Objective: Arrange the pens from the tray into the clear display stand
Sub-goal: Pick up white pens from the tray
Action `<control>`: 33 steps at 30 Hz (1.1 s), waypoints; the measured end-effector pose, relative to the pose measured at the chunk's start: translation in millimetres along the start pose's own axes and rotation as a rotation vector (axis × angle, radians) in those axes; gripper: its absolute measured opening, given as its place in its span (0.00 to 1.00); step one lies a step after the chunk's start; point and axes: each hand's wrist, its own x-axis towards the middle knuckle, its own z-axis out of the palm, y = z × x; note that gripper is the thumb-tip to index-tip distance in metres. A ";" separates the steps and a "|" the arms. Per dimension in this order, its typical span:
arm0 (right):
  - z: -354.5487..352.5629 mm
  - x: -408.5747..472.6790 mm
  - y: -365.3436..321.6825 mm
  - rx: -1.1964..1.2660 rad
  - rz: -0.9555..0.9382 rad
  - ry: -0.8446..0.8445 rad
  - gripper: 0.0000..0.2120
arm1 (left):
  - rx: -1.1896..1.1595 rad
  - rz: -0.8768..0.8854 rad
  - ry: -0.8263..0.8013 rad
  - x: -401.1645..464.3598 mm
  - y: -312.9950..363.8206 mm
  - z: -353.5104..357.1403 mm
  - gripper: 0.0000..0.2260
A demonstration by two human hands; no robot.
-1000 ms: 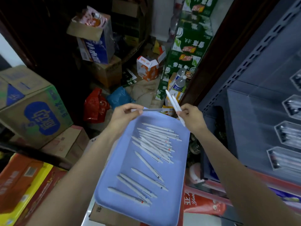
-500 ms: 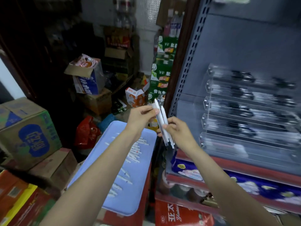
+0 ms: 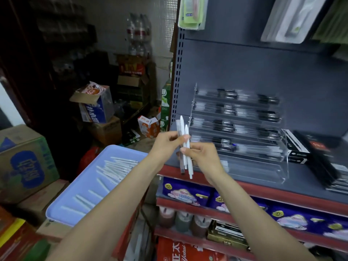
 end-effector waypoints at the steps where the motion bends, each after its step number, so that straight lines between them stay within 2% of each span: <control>1: -5.8 -2.4 0.2 -0.013 0.015 0.011 0.04 | 0.002 -0.005 -0.004 -2.1 3.1 6.2 0.11; 4: -23.7 -6.9 0.9 -0.125 0.011 0.028 0.12 | -0.005 0.001 -0.033 -6.8 11.8 20.3 0.09; 9: -54.8 -14.2 -5.2 -0.226 -0.019 0.047 0.17 | 0.065 0.051 0.011 -8.4 17.2 30.2 0.09; 11: -67.3 -15.1 -5.3 -0.154 -0.009 0.087 0.12 | 0.174 0.101 -0.007 -5.6 15.7 28.2 0.07; 13: -74.9 -14.9 -5.5 -0.032 0.011 0.116 0.05 | 0.379 0.166 -0.061 -3.2 12.9 26.0 0.09; 16: -79.2 -13.7 -5.9 0.119 0.014 0.139 0.04 | 0.666 0.261 -0.139 -1.6 9.1 28.4 0.12; 18: -79.0 -14.0 -7.6 0.240 0.019 0.147 0.04 | 0.742 0.337 -0.164 -1.4 12.0 29.8 0.13; 20: -77.7 -15.3 -10.8 0.390 0.023 0.145 0.06 | 0.742 0.376 -0.185 0.1 15.4 30.6 0.14; 25: -79.3 -15.2 -11.3 0.600 0.034 0.141 0.06 | 0.633 0.277 -0.213 4.4 10.5 33.4 0.10; 28: -86.9 -15.3 -8.2 0.522 0.043 0.164 0.03 | 0.584 0.269 -0.213 5.3 8.8 28.6 0.08; 33: -112.5 -17.1 2.3 0.392 0.057 0.159 0.03 | 0.629 0.255 -0.171 11.9 3.3 19.6 0.12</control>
